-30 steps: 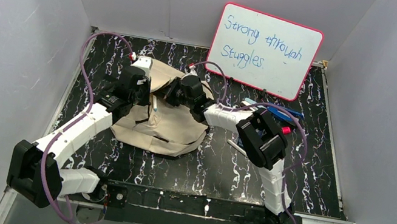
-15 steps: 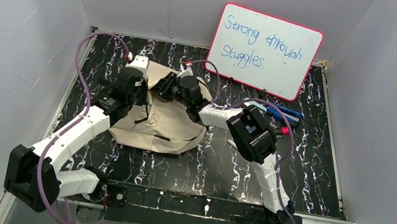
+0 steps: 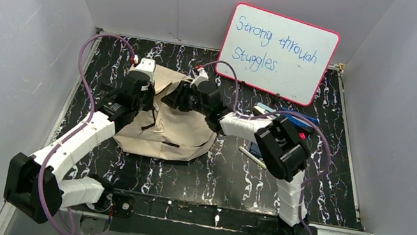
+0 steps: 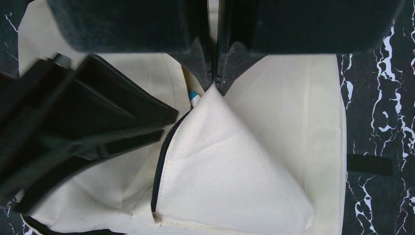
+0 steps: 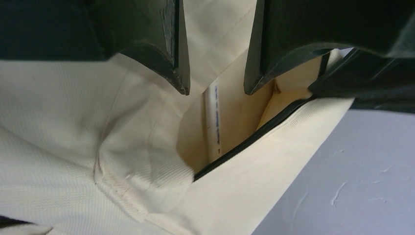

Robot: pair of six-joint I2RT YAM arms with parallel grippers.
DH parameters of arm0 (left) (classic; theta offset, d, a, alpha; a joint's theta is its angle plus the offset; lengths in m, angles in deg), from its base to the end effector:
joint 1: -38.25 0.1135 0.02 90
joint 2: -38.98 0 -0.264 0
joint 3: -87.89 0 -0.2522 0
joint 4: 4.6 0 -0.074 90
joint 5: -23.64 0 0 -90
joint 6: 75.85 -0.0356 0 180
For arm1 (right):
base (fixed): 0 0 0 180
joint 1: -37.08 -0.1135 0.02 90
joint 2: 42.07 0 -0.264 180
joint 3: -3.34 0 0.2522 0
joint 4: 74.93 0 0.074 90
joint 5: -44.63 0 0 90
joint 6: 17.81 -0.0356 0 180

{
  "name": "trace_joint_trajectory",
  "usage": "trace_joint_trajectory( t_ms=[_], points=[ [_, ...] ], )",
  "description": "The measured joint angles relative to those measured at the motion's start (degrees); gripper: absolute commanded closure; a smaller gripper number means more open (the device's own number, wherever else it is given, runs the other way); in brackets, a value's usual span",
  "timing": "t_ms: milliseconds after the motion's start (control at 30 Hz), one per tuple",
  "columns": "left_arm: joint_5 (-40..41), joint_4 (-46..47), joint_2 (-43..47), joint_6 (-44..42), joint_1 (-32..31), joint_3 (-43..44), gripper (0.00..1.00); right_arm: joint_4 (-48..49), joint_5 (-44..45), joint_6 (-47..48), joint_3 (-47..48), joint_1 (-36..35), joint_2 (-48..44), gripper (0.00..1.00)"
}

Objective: Pack the student bag
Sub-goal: Place the stationery in the student bag, then pick up the stationery from the center of the board.

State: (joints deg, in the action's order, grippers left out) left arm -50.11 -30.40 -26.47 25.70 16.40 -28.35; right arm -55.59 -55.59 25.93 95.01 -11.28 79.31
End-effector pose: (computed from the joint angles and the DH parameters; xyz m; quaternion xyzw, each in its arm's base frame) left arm 0.2435 -0.0869 0.2963 0.0029 0.8495 -0.0319 0.5267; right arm 0.3167 0.3657 0.1943 -0.0710 0.7639 0.5152 0.3821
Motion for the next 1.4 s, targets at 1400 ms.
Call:
trace_joint_trajectory(
  t_ms=[1400],
  points=[
    [-2.82,-0.07,-1.84,-0.02,0.33,0.00,1.00,-69.44,18.18,44.04,-19.82,11.52,-34.73,0.37]
  ],
)
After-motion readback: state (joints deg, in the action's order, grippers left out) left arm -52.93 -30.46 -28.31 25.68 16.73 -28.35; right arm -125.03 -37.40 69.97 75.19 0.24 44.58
